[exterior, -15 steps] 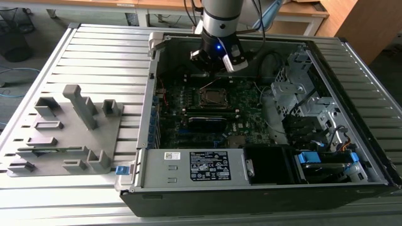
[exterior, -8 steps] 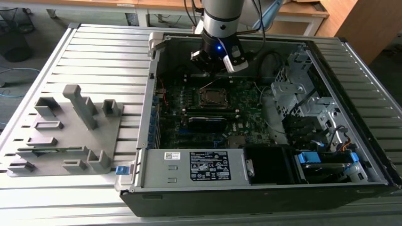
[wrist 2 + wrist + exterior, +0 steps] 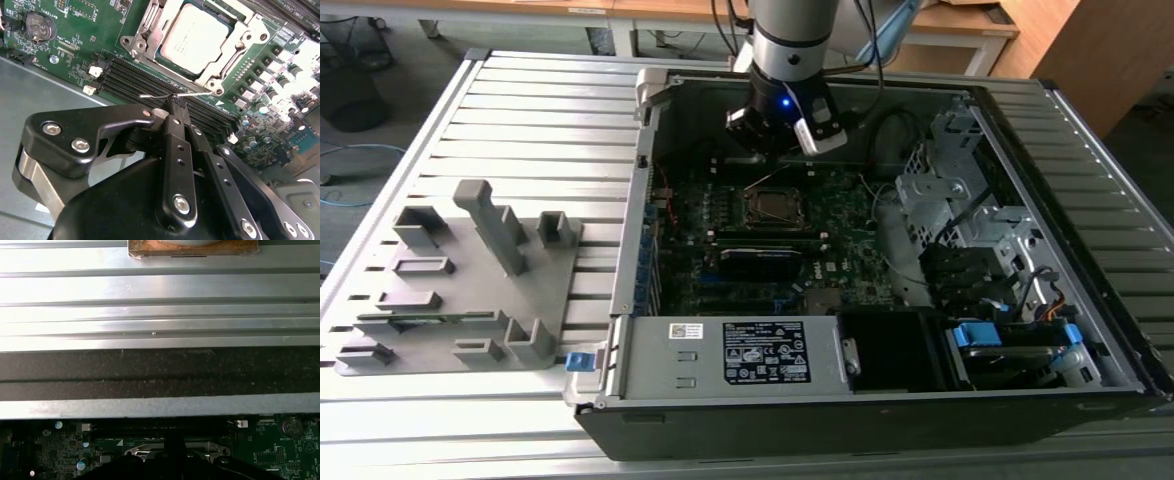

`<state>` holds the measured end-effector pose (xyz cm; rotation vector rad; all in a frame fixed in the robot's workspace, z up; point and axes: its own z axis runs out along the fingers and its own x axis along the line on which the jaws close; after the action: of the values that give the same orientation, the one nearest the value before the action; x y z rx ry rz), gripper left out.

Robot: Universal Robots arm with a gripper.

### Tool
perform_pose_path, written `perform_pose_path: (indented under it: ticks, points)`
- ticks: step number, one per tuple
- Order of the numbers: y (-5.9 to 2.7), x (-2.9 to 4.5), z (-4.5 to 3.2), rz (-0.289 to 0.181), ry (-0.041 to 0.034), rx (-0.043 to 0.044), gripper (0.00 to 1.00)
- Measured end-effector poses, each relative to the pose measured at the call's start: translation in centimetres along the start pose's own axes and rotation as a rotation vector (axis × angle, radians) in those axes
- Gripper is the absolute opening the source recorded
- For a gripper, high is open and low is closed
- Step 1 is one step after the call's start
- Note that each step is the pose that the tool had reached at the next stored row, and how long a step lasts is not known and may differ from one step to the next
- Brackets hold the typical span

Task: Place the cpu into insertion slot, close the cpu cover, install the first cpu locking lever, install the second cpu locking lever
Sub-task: 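Install the first cpu locking lever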

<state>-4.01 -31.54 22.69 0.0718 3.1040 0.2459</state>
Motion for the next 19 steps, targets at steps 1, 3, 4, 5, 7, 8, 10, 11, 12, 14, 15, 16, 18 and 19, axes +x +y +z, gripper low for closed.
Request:
perform_pose_path:
  ticks: [1, 3, 4, 5, 7, 8, 10, 11, 12, 14, 15, 16, 18, 19]
  points:
    - [0.00, 0.00, 0.01, 0.000, 0.0000, 0.0000, 0.11]
    - [0.00, 0.00, 0.01, 0.000, 0.0000, 0.0000, 0.11]
    - [0.00, 0.00, 0.02, 0.000, 0.0000, 0.0000, 0.11]
    - [0.00, 0.00, 0.02, 0.000, 0.0000, -0.0001, 0.11]
    - [0.00, -0.03, 0.10, 0.000, -0.0003, -0.0007, 0.11]
    - [-0.01, -0.06, 0.14, 0.000, -0.0001, -0.0004, 0.11]
    - [-0.02, -0.19, 0.24, 0.000, -0.0001, -0.0002, 0.11]
    - [-0.03, -0.29, 0.29, 0.000, -0.0001, -0.0003, 0.11]
    - [-0.03, -0.40, 0.34, 0.000, 0.0000, -0.0002, 0.11]
    - [-0.03, -0.68, 0.42, 0.000, 0.0001, -0.0001, 0.11]
    - [-0.03, -0.82, 0.46, 0.000, 0.0001, -0.0001, 0.11]
    - [-0.03, -0.94, 0.50, 0.000, 0.0000, -0.0002, 0.11]
    - [-0.03, -1.10, 0.53, 0.000, 0.0001, 0.0000, 0.11]
    - [-0.02, -1.12, 0.54, 0.000, 0.0000, -0.0001, 0.11]
